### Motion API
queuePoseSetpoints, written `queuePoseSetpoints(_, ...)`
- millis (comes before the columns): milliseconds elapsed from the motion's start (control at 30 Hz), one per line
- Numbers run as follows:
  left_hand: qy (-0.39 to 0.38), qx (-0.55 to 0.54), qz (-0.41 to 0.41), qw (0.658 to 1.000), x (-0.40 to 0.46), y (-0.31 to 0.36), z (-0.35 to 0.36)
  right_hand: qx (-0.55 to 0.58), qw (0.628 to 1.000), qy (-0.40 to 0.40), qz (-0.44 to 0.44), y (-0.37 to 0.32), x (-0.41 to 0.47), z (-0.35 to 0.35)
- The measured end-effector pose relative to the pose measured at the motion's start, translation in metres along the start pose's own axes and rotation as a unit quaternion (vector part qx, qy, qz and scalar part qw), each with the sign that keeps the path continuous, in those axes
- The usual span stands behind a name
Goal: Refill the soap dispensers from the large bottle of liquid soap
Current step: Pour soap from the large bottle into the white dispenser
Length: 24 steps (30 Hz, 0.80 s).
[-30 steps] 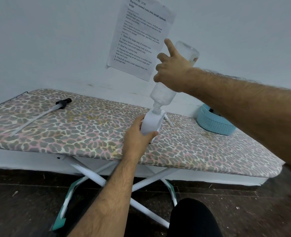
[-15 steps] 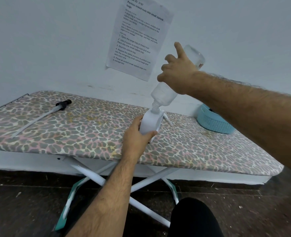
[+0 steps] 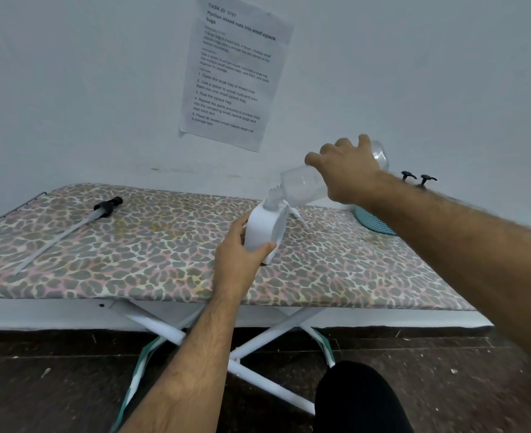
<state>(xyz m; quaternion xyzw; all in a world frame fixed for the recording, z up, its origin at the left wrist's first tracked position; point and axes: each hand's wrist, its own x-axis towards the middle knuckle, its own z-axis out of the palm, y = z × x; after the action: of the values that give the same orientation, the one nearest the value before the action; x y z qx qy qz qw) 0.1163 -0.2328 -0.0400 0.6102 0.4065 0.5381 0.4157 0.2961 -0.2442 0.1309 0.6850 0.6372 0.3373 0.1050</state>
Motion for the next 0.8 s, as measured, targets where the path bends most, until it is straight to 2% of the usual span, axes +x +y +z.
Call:
queuePoseSetpoints(167,0.005,0.005,-0.002,1.000,-0.001,0.000,0.002,0.122,0.990,-0.027,0.061,0.000,-0.019,0.031)
queuePoseSetpoints(300,0.007,0.000,0.001,1.000,-0.002,0.000,0.002,0.266,0.958,-0.018,0.108,-0.003,-0.038,0.056)
queuePoseSetpoints(433,0.007,0.005,0.006,1.000,-0.002,-0.002,0.003,0.438,0.877,-0.003,0.199,-0.003,-0.055,0.082)
queuePoseSetpoints(600,0.017,0.042,0.013,0.999,-0.001,-0.003,0.004,0.605,0.739,0.049,0.293,0.003,-0.073,0.110)
queuePoseSetpoints(800,0.027,0.068,0.013,0.997,-0.001,-0.002,0.006,0.649,0.655,0.109,0.372,0.011,-0.097,0.133)
